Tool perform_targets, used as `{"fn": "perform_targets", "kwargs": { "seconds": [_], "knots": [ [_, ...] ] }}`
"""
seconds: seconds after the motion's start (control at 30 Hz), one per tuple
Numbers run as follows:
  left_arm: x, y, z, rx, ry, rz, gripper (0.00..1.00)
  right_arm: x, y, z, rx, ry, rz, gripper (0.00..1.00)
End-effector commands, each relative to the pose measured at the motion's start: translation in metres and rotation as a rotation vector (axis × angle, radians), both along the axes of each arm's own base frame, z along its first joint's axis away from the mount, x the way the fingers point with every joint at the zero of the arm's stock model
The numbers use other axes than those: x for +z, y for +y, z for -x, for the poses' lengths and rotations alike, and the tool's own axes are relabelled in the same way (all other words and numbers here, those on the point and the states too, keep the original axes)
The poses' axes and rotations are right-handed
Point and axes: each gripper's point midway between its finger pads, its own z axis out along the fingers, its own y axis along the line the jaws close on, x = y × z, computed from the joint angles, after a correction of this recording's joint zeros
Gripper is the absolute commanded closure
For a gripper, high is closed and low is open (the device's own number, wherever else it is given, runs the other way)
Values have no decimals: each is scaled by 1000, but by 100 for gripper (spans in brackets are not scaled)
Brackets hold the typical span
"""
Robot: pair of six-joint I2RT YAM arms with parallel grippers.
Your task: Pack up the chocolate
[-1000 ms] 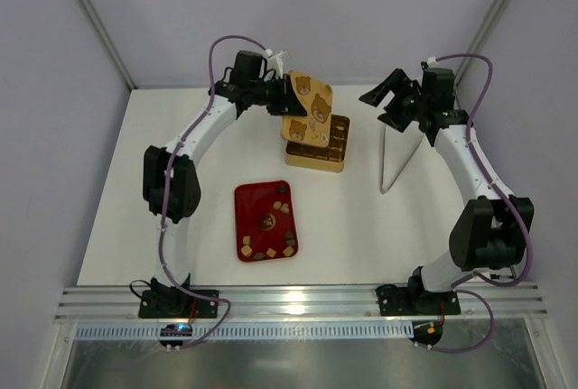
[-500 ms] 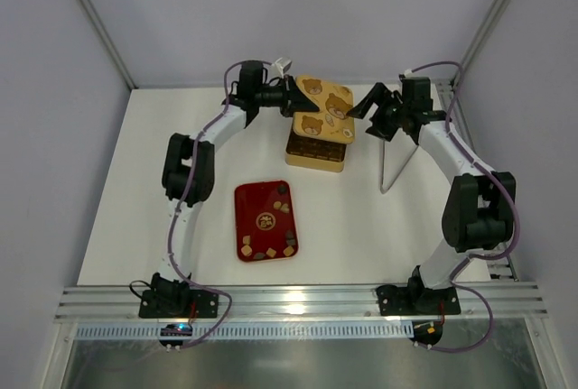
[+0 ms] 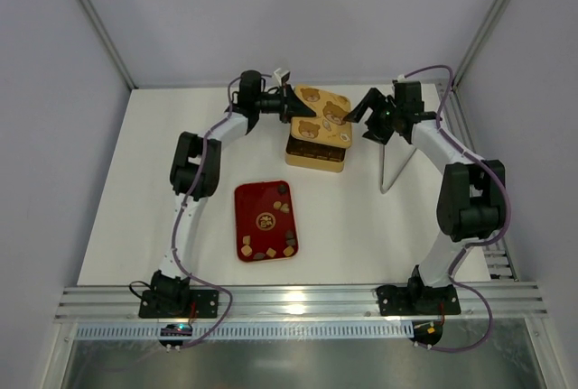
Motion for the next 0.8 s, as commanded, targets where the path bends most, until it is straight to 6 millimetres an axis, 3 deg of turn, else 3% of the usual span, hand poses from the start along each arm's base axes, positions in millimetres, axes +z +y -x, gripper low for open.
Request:
{"fn": "perform_targets", "kwargs": {
  "seconds": [0.0, 0.77],
  "knots": [
    [21, 0, 3, -57, -68, 34, 99, 6, 2, -11, 6, -65, 21, 12],
    [-25, 3, 9, -104, 6, -40, 96, -23, 17, -19, 27, -22, 39, 12]
  ]
}}
